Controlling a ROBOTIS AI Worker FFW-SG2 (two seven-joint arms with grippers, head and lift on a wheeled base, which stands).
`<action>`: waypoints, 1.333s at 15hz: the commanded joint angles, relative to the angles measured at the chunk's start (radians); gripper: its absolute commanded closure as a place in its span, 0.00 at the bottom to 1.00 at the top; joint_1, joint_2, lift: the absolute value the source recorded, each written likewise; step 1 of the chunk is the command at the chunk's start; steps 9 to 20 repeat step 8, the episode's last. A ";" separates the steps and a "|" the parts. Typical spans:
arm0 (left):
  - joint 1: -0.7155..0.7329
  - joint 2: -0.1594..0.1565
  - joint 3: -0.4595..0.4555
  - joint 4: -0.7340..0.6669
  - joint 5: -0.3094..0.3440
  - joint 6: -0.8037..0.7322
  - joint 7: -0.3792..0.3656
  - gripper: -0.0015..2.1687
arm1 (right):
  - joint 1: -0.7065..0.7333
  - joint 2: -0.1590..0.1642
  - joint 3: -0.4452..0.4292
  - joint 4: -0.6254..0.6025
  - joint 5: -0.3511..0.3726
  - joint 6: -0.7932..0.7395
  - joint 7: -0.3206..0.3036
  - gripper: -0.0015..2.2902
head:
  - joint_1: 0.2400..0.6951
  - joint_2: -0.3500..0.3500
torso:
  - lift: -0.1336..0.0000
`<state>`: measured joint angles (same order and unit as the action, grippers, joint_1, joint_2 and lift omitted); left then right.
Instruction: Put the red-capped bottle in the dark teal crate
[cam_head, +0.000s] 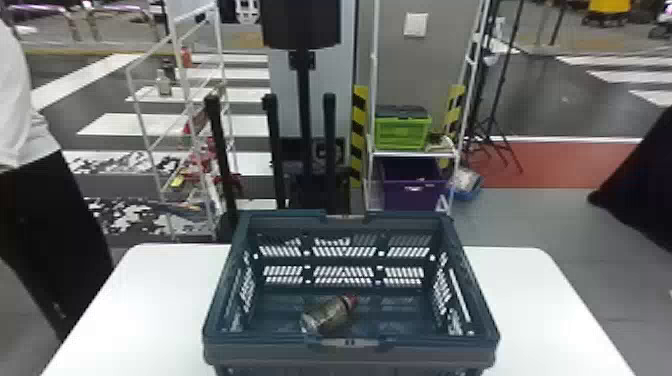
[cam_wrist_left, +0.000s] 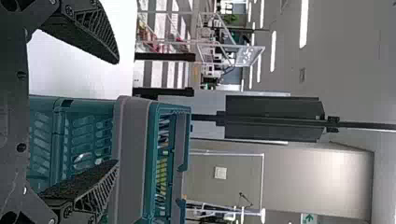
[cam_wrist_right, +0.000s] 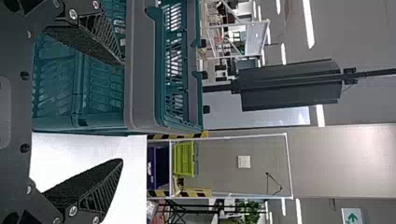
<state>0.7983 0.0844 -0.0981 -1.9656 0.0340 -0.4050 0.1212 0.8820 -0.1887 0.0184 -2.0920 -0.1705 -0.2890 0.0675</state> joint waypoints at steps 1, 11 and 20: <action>-0.001 0.000 0.000 0.001 0.004 -0.001 0.000 0.06 | 0.000 0.000 0.000 0.000 0.000 0.000 0.000 0.07 | 0.57 0.50 | 1.00; -0.001 0.000 0.000 -0.001 0.009 -0.001 0.000 0.06 | 0.000 0.002 0.002 0.000 0.000 0.000 0.000 0.07 | 0.57 0.50 | 1.00; -0.001 0.000 0.000 -0.001 0.009 -0.001 0.000 0.06 | 0.000 0.002 0.002 0.000 0.000 0.000 0.000 0.07 | 0.57 0.50 | 1.00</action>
